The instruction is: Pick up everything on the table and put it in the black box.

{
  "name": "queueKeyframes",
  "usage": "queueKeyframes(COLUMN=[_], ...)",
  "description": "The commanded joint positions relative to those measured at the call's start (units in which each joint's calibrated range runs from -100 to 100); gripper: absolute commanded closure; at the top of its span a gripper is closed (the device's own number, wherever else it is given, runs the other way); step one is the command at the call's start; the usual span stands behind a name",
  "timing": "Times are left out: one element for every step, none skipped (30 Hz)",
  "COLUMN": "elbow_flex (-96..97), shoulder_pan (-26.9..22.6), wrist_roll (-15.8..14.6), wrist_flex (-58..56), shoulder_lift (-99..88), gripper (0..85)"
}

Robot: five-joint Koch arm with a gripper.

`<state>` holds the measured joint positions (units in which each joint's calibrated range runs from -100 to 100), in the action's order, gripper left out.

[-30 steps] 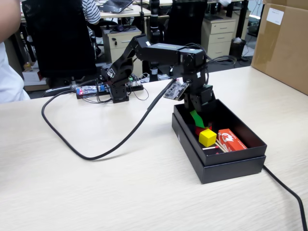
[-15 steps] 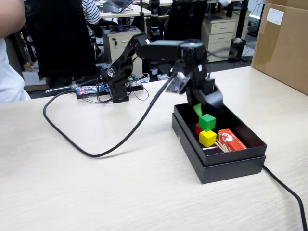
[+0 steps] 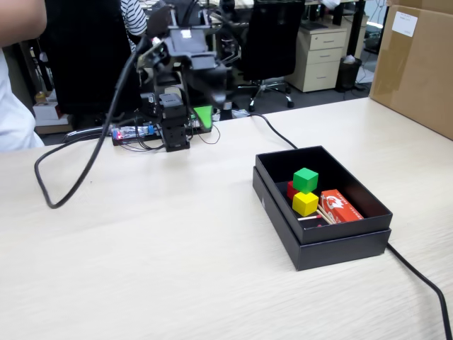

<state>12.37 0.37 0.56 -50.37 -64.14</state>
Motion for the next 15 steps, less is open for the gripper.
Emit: queueKeyframes(elbow_flex=[7.8, 12.1, 16.0, 19.7, 23.2, 26.2, 28.7, 31.1, 33.6, 38.9, 42.9, 44.4, 45.6, 46.6, 47.9], shoulder_pan=[1.9, 2.4, 2.6, 2.9, 3.2, 3.4, 3.6, 3.7, 3.8, 4.1, 4.3, 4.3, 4.3, 4.3, 4.2], wrist_roll=[0.9, 0.9, 0.9, 0.9, 1.1, 1.3, 1.3, 1.3, 1.3, 1.4, 1.4, 1.4, 1.4, 1.3, 1.3], wrist_flex=[10.8, 12.6, 14.2, 16.1, 17.8, 18.7, 19.2, 19.9, 20.6, 24.2, 27.2, 28.6, 29.9, 31.1, 32.4], shoulder_lift=[-12.4, -15.3, -17.8, -20.5, -23.1, -25.5, -27.6, -29.7, -31.8, -34.8, -35.9, -35.9, -35.9, -35.9, -35.9], gripper=[37.1, 36.4, 35.9, 35.8, 35.6, 35.4, 35.1, 35.0, 35.0, 34.8, 34.8, 34.8, 34.7, 34.8, 34.8])
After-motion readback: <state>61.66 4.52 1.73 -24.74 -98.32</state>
